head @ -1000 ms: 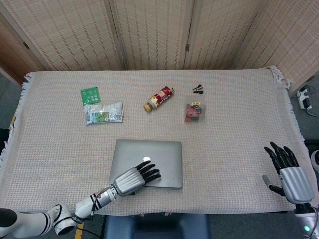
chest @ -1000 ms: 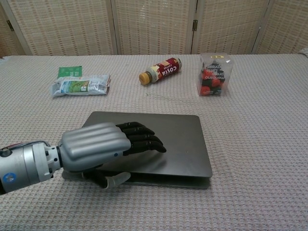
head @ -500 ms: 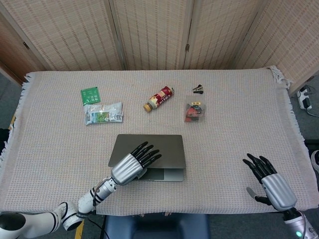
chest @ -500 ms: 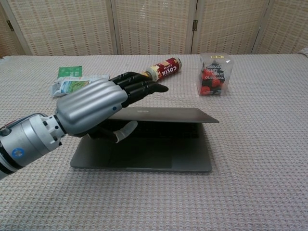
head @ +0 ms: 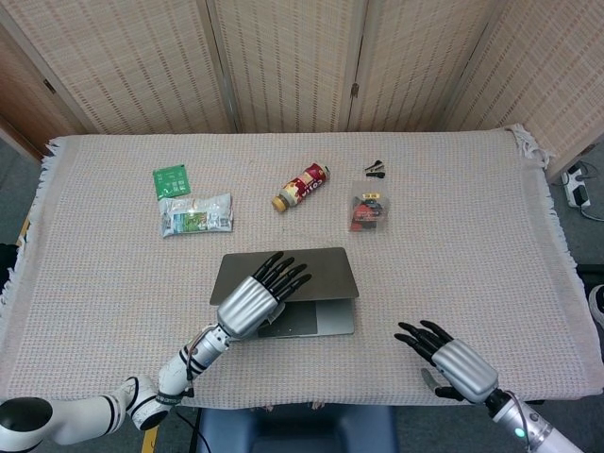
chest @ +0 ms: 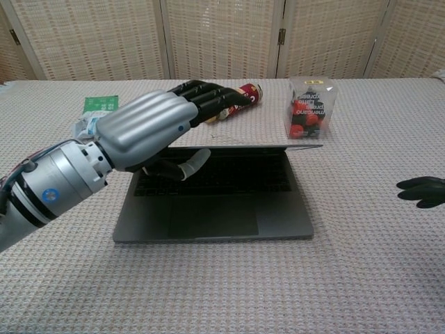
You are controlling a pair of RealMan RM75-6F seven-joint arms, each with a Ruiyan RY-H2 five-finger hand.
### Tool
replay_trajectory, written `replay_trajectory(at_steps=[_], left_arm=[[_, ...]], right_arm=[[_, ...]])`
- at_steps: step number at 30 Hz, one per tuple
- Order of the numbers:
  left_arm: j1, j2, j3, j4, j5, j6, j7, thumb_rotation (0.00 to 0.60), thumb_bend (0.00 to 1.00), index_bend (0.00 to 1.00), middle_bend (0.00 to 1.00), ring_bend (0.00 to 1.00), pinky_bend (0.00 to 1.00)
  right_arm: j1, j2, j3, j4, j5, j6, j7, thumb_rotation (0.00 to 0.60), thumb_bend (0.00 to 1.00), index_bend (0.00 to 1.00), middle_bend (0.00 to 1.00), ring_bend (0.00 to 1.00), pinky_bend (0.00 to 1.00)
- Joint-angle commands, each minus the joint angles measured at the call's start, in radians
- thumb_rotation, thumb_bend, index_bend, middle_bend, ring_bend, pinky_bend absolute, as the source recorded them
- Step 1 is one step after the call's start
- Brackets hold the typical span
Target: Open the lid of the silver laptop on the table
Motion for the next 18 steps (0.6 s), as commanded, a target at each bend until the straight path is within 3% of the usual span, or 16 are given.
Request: replay_trajectory(at_steps=[1, 9, 18], left_arm=[[-0.001, 0.001, -0.001, -0.003, -0.006, -0.003, 0.004, 0.6, 0.64, 0.0, 0.09, 0.0, 0.0], [-0.005, 0.005, -0.004, -0.01, -0.022, -0.011, 0.017, 0.6, 0.64, 0.0, 0.09, 0.0, 0.0], [-0.006, 0.007, -0.002, -0.008, -0.034, -0.016, 0.024, 0.6, 0.64, 0.0, 0.09, 0.0, 0.0]], right_arm=[[0.087, -0.047, 0.013, -0.021, 0.002, -0.108, -0.005, 0.6, 0.73, 0.0, 0.01, 0.09, 0.0], [0.218, -0.176, 0.093, 0.015, 0.064, -0.265, -0.076, 0.6, 0.73, 0.0, 0.0, 0.04, 0.0], [0.298, -0.297, 0.13, 0.101, 0.138, -0.365, -0.166, 0.6, 0.73, 0.0, 0.0, 0.03, 0.0]])
